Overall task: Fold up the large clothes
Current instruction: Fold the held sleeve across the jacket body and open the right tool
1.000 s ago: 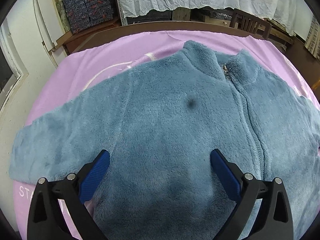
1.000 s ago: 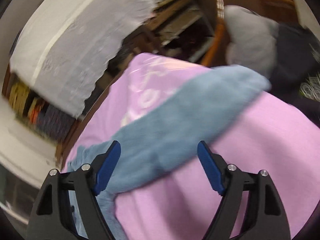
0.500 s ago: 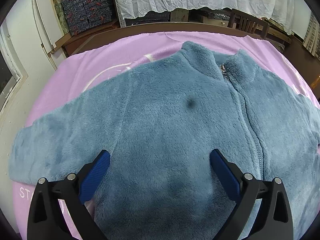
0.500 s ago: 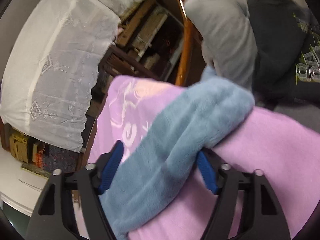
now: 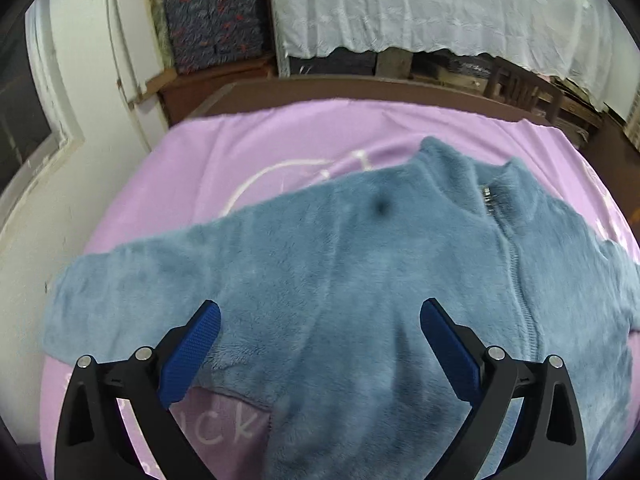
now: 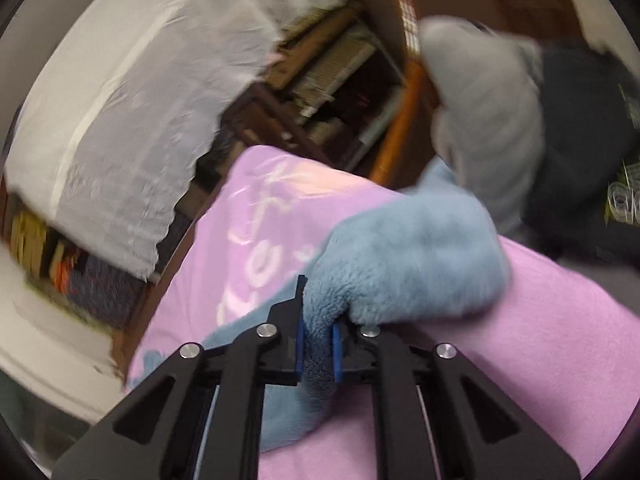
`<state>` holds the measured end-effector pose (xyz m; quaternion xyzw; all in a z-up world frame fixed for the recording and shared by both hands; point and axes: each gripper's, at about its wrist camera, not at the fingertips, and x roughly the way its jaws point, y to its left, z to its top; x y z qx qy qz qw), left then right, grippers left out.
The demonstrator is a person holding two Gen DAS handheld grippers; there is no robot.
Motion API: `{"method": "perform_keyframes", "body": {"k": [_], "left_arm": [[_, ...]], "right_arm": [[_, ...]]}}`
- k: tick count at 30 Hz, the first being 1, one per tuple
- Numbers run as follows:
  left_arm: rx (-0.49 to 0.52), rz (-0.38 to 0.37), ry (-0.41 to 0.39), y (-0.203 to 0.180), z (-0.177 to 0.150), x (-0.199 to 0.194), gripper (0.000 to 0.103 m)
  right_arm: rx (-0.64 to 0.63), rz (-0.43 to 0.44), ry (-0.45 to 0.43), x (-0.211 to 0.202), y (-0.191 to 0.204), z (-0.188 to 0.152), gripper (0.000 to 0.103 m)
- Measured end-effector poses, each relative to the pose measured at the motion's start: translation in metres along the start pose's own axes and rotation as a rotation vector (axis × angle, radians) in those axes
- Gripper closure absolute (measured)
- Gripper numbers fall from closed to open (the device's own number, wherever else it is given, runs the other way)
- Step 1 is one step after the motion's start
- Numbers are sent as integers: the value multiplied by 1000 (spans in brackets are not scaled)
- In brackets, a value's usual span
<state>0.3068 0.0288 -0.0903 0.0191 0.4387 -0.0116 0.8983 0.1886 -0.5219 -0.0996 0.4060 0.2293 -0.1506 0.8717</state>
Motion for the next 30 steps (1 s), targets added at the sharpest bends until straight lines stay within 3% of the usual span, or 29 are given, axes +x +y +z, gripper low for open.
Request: {"method": "perform_keyframes", "body": {"k": [3,11,16,20,23,24,26,28,30], "left_arm": [[-9,-1,49,3,2,13,3],[-10,19,22,5,5,8,3],[-47,-15,25,13,6,3,3],[-62,-27,20,17,6,-2,3],[-62,-42,24,17,5,-2,3],[-58,-42,23,16,5,-2,3],[-49,-40,20,14,5,-2,3],[-40,-43,18,13,4,-2,3],[-27,-46,12,10,2,-3,3]], "right_arm": [[-101,42,35,1,38,-15,94],[-350,135,140,9,155,-75,94],[-495,199,227,18,223,-131,94],[-615,225,380,36,254,-186,93],[-709,190,544,53,258,-226,80],[-736,184,552,51,256,-232,72],[-803,189,517,37,256,-236,67],[-822,239,500,12,252,-229,46],[-825,278,467,-11,244,-218,42]]}}
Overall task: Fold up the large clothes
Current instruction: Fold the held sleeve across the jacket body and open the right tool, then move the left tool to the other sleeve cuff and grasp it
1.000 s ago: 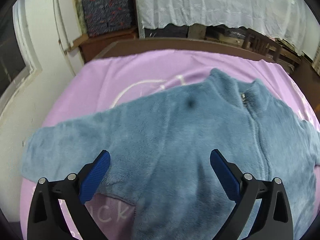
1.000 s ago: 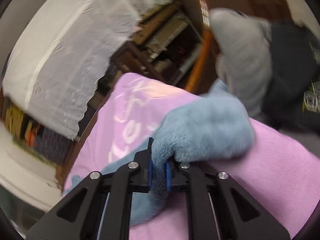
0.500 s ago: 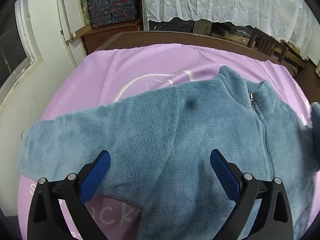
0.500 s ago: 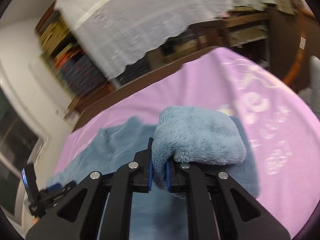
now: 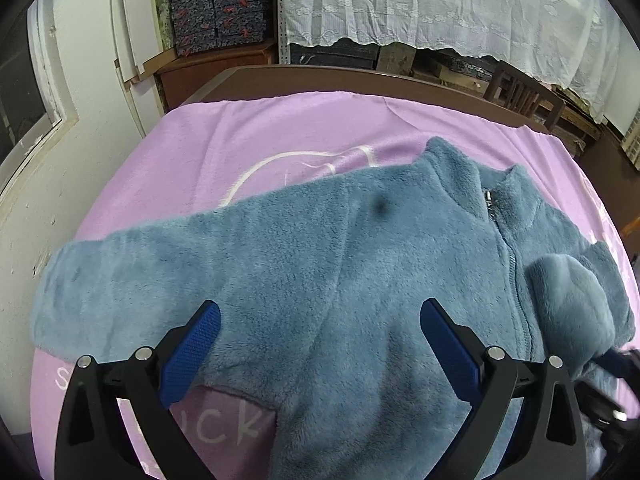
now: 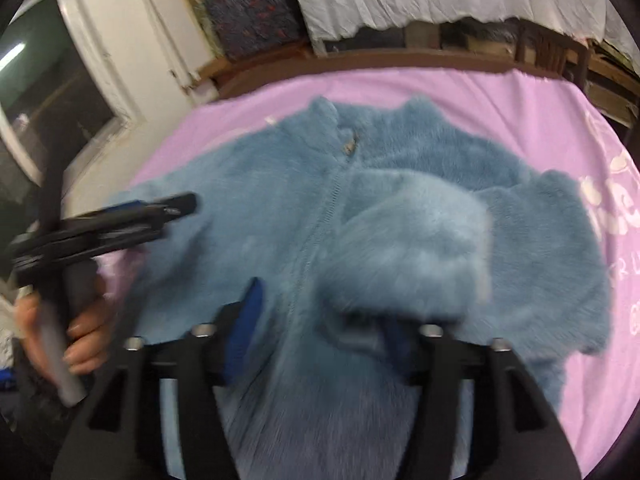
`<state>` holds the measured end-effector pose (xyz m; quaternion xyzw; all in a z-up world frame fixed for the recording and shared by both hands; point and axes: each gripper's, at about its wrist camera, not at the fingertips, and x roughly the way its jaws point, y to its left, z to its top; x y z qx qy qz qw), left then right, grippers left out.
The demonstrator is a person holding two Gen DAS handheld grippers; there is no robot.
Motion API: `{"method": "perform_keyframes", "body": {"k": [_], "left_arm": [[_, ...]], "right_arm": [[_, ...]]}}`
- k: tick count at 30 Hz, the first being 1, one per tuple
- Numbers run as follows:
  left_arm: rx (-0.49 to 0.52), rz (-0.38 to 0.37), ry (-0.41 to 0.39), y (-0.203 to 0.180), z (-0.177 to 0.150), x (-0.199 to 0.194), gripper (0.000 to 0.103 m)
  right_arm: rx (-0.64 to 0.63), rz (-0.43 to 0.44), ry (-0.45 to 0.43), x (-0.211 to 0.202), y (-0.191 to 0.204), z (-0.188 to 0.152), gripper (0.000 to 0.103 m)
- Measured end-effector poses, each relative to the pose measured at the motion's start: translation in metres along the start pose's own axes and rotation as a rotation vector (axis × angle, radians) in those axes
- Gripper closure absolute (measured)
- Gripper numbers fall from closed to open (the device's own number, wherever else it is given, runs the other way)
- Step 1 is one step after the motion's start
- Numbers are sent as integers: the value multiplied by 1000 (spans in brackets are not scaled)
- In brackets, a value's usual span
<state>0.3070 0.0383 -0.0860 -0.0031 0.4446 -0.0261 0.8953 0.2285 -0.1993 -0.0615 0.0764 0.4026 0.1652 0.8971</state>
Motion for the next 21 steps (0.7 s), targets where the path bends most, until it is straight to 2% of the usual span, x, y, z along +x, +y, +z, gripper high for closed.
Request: {"method": "perform_keyframes", "body": {"k": [2,5,6,7,9,12,14,18,21], "left_arm": [[12,-1,-7,-3,-2,-2,3],[49,-26,-30,-14,-6,-10,3],[76,-46,-45,-22,-9,-15,3],[93,-56,-49,-27,-11,-18,3],[142,-108,-45,-46,-14,-25,3],[229,-184,-42,-78,-19,-35,3],[309,-187,-51,-104,-24,-40,3],[437,-165,-51,-146,-39,-34,3],[510,-100,-52,-168,-47,-22,3]], "right_arm": [[0,-20,-65,-28,-13,-5,42],[85,-90,-173,-56,-48,0,43],[131,-110,-186,-61,-61,2,54],[174,-116,-185,-62,-73,2,72],[293,-86,-170,-67,-109,4,86],[347,-84,-176,-71,-135,8,88],[365,-85,-191,-67,-141,8,88],[435,-20,-208,-55,-159,-3,87],[496,26,-172,-41,-172,-9,86]]}}
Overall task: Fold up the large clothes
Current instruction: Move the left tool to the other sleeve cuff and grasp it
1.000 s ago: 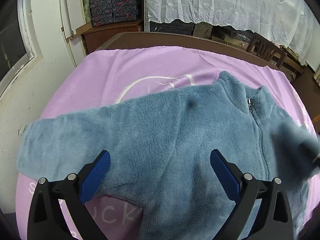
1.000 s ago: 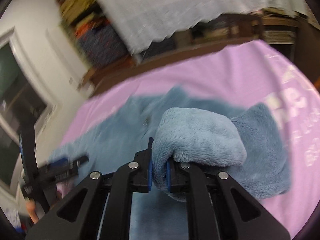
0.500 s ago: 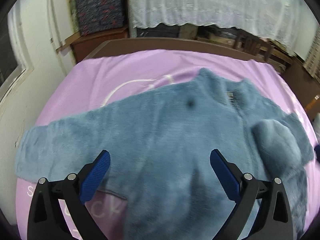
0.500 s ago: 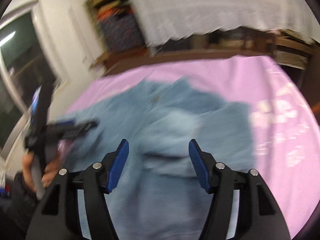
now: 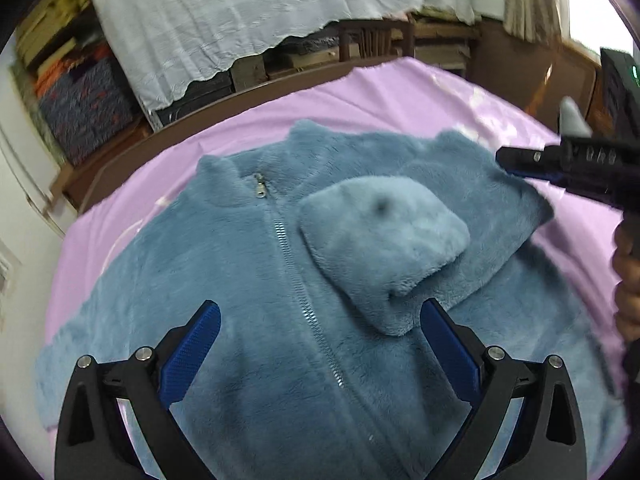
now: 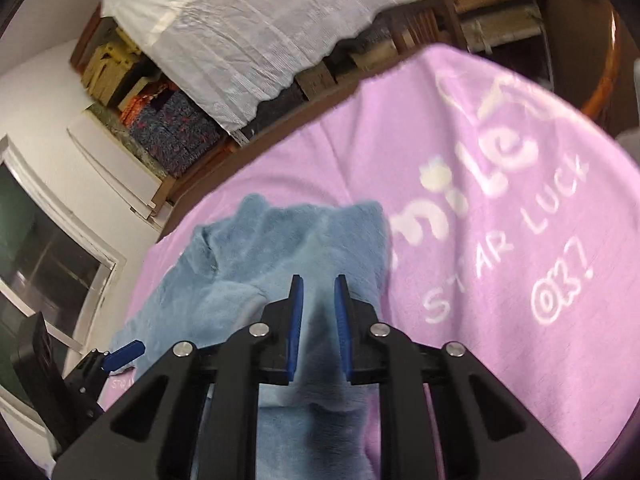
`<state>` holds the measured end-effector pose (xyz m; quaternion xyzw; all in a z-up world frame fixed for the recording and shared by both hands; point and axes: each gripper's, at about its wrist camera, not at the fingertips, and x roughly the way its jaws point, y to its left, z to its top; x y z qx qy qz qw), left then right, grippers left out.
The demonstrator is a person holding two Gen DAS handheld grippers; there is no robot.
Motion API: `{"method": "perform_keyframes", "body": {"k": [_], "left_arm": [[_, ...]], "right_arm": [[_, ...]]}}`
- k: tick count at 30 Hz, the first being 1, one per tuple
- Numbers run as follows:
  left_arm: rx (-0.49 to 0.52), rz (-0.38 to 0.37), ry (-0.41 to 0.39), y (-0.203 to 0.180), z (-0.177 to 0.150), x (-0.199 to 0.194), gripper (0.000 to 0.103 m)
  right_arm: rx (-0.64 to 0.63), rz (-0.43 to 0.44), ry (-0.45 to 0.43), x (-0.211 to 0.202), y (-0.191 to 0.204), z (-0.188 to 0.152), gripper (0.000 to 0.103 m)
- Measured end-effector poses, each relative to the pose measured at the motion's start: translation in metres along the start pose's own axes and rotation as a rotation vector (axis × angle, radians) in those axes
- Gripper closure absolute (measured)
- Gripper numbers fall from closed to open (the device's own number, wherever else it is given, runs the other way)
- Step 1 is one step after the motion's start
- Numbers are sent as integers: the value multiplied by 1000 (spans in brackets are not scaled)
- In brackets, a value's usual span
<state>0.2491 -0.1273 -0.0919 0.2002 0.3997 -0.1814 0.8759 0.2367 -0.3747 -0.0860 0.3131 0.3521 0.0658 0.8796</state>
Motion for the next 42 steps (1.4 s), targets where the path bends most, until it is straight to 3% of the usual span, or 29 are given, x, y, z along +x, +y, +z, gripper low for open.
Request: {"method": "perform_keyframes", "body": {"k": [5,11,13,15,17,18,22,25,27,28,32,37,39,42], "left_arm": [[37,77,16,-12,10,17,3],[30,151,-28,-14,32,22,4],[-3,178,-63,-6,37,18,24],[-53,155,-55,8,40,15,67],[-103,146,-49,25,42,12,89],[-128,162,-58,33,41,8,90],[-191,224,-110,63,27,-8,88],[-216,233,-73,75,7,-1,77],[-226,266,-31,80,-5,9,46],[-232,280,-14,83,-12,13,45],[-345,264,57,117,-28,23,42],[-582,173,37,167,-37,3,43],[-561,179,24,161,-30,-4,42],[-433,162,21,130,-11,-7,35]], "right_arm": [[33,50,7,-4,-5,0,86],[8,22,-38,-14,-1,1,87],[22,26,-45,-15,-4,2,86],[30,31,-43,-14,-6,2,86],[22,34,-37,-13,-4,1,86],[8,37,-31,-11,-1,0,86],[-62,57,-12,-4,16,-7,88],[-137,24,60,12,28,-16,88],[-165,-63,140,32,28,-23,91],[-171,-70,145,34,29,-23,95],[-179,-75,139,34,29,-22,95],[-192,-71,75,25,33,-19,94],[-173,-46,37,17,36,-12,90],[-122,9,59,24,41,5,90]]}}
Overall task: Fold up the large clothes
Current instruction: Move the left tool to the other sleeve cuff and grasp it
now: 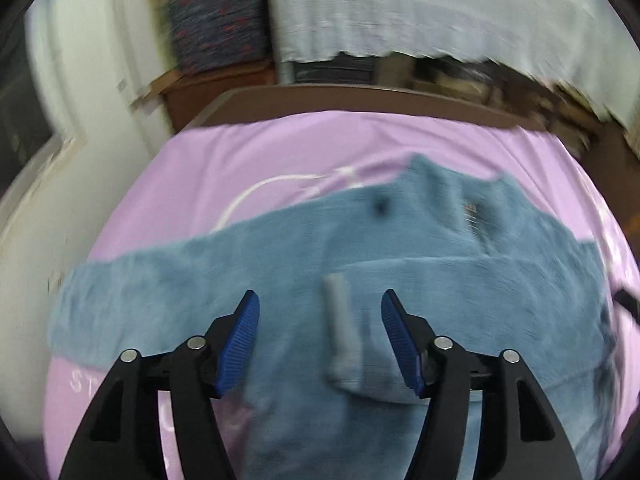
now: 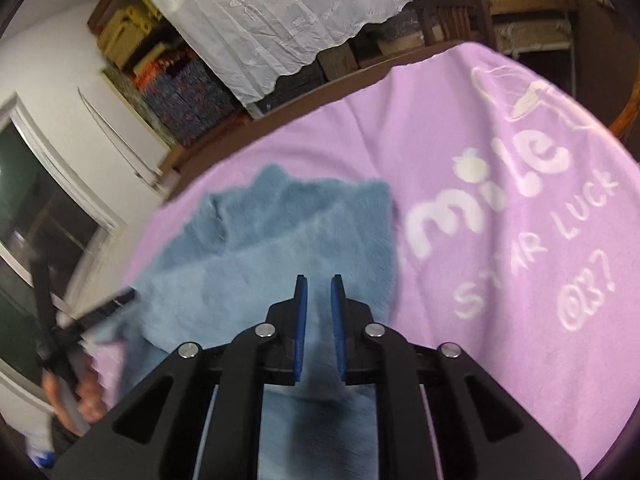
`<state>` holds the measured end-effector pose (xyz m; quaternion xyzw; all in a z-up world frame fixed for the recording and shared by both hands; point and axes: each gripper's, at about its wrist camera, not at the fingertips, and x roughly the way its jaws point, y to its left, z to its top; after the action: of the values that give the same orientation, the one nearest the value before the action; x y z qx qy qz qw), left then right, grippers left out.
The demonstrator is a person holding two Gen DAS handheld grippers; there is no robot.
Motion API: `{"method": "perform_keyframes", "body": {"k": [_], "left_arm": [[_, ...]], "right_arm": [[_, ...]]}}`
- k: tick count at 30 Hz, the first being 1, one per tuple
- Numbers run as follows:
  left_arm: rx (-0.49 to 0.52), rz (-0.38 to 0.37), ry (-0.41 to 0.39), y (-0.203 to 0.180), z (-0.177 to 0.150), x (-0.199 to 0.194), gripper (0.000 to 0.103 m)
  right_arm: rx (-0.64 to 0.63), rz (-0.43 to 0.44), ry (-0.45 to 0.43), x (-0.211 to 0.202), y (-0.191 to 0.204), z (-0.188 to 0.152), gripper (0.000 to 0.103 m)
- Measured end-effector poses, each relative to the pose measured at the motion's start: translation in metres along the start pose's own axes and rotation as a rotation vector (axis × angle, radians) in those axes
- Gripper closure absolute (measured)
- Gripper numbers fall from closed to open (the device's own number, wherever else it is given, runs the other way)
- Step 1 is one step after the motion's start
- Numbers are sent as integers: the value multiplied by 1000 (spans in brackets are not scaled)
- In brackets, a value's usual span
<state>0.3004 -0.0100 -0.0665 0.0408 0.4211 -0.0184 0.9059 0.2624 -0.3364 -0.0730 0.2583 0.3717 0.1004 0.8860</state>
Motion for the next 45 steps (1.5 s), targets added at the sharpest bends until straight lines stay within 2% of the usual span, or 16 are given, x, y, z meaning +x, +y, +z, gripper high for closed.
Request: {"method": "perform_keyframes", "body": {"k": [2,4,6,7,8,10,12,15,17,19,21,22,25,33,40,45], "left_arm": [[58,-41,-12,-23,1,-2,25],[102,-71,-12,-42,-2,5,23],[131,-47,29,-54,-7,28,23],[133,-41,55,-54,-16,37,22],[123,-50,66,-51,-18,46,16],[86,-94,63,-41,-15,46,17],[55,-120,58,-34,-15,43,17],[22,-112,21,-19,-18,28,17],[5,-85,-18,-10,-19,15,17],[-22,-81,-7,2,-20,16,17],[-35,-54,79,8,-20,37,16],[-44,-50,107,10,-21,45,14],[-88,-38,62,21,-20,30,14],[-284,5,1,100,-44,-16,14],[-442,59,43,177,-74,-28,14],[-598,49,67,231,-90,-23,14]], "right_arm": [[-6,-23,1,9,6,9,90],[-5,-47,14,22,5,16,90],[28,-88,45,39,-8,16,90],[46,-99,74,47,-18,14,94],[60,-66,66,47,-23,14,95],[109,-27,72,40,-32,17,95],[118,-22,57,27,-30,14,90],[39,26,49,4,-8,0,89],[-23,63,69,-4,6,-17,83],[-60,57,127,2,12,-29,70],[-66,18,183,16,8,-36,69],[-79,14,168,16,9,-36,70],[-102,2,154,11,14,-38,69],[-84,39,152,15,9,-37,63],[-134,26,144,17,19,-41,51],[-130,31,140,18,18,-41,51]]}}
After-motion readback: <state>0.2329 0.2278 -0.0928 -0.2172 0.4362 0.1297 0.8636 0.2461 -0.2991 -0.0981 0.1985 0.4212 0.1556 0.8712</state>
